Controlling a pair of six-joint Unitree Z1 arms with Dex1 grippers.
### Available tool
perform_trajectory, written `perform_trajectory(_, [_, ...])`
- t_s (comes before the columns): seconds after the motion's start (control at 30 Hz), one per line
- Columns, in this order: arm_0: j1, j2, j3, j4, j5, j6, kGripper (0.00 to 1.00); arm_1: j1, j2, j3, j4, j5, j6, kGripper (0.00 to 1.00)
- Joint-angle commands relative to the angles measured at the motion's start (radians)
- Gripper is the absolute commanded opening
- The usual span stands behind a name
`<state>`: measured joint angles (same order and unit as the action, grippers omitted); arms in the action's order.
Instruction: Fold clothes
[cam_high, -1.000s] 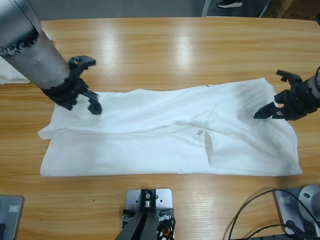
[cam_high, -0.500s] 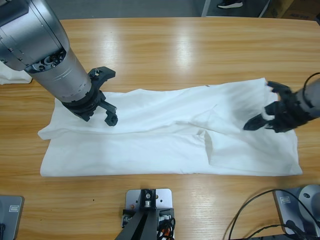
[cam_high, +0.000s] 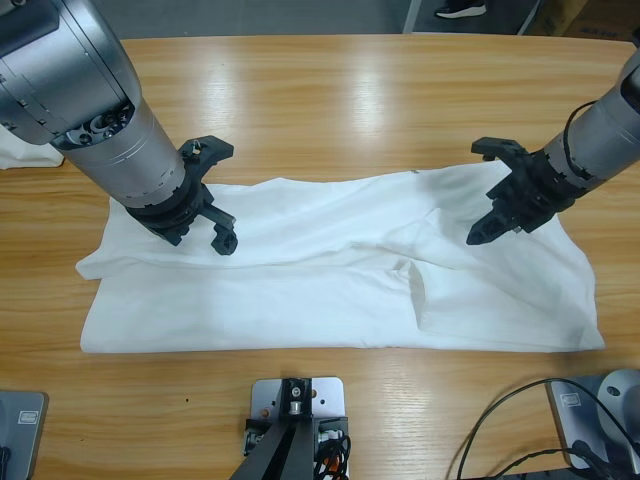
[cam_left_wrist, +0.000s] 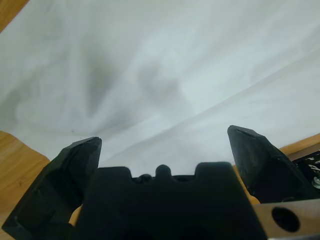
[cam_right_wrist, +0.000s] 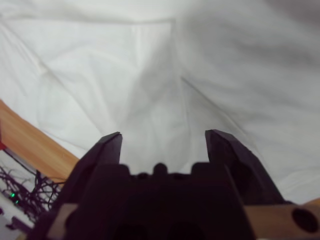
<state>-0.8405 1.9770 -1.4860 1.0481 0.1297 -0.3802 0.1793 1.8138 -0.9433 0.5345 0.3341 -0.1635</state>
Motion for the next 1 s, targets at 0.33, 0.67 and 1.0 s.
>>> perform_trajectory(0.33, [-0.009,0.065,0.014,-0.003,-0.016,-0.009,0.996,-0.043,0.193,-0.083,0.121,0.073,-0.059,0.614])
perform_trajectory(0.67, [-0.011,0.058,0.021,-0.003,-0.016,-0.009,0.996,-0.046,0.210,-0.101,0.145,0.092,-0.077,0.129])
perform_trajectory(1.0, [-0.012,0.056,0.026,-0.003,-0.016,-0.009,0.996,-0.049,0.190,-0.101,0.157,0.033,-0.097,0.000])
